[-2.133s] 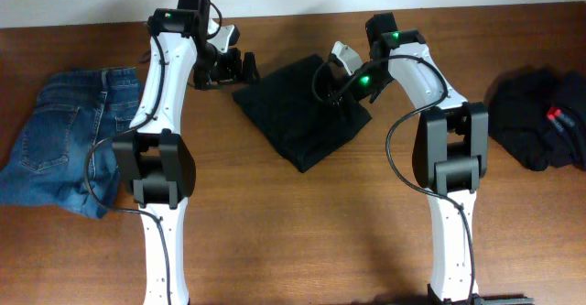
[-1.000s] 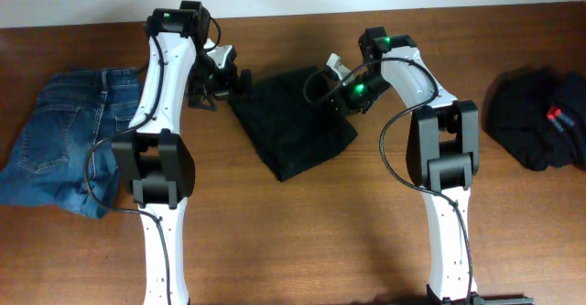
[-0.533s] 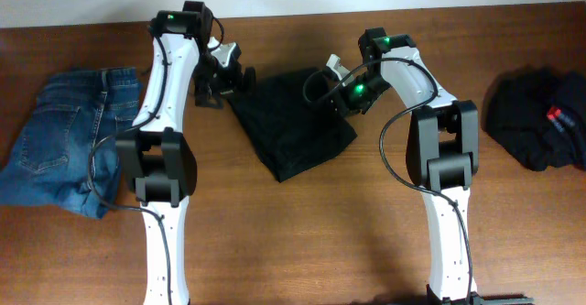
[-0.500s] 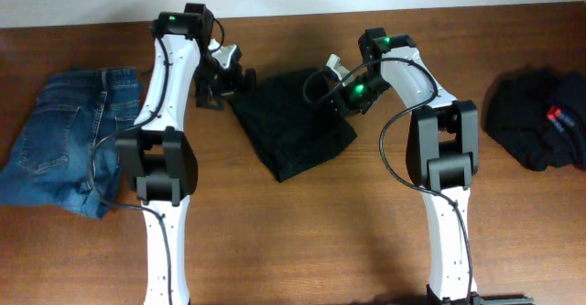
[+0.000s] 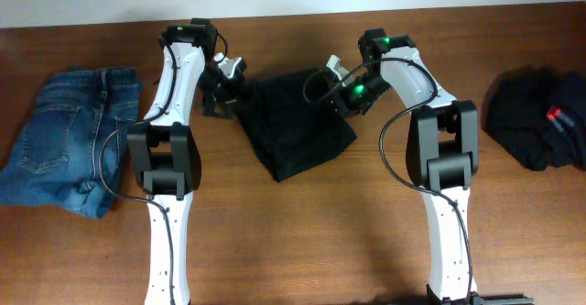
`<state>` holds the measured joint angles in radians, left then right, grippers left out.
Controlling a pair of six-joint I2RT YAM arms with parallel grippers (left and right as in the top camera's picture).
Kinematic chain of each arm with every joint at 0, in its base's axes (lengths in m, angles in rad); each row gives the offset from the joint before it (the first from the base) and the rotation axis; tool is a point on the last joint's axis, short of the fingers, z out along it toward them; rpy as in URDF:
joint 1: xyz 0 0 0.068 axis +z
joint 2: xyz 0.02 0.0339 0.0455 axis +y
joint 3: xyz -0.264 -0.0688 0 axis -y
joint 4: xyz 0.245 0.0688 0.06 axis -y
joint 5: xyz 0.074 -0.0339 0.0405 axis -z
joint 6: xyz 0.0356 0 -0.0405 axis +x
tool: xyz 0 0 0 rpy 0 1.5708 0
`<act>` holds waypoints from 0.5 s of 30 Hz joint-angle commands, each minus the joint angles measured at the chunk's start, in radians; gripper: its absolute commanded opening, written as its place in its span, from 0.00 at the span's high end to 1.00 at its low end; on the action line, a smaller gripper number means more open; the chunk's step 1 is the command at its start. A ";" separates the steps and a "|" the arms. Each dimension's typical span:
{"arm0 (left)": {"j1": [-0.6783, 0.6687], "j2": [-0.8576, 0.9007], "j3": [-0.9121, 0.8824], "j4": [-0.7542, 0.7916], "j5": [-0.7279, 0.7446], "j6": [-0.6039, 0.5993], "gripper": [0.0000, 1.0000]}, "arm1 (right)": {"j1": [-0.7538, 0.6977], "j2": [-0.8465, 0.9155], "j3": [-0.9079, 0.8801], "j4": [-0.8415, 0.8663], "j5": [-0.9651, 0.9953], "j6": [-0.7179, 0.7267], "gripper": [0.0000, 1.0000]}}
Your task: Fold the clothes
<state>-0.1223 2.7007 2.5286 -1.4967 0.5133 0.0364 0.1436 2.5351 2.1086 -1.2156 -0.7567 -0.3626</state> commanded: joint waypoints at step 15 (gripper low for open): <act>-0.090 0.112 -0.026 -0.005 0.117 0.120 0.99 | 0.026 0.051 -0.031 -0.016 0.046 0.005 0.91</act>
<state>-0.1555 2.7380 2.5305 -1.4803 0.6254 0.1341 0.1417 2.5355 2.1082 -1.2236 -0.7532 -0.3622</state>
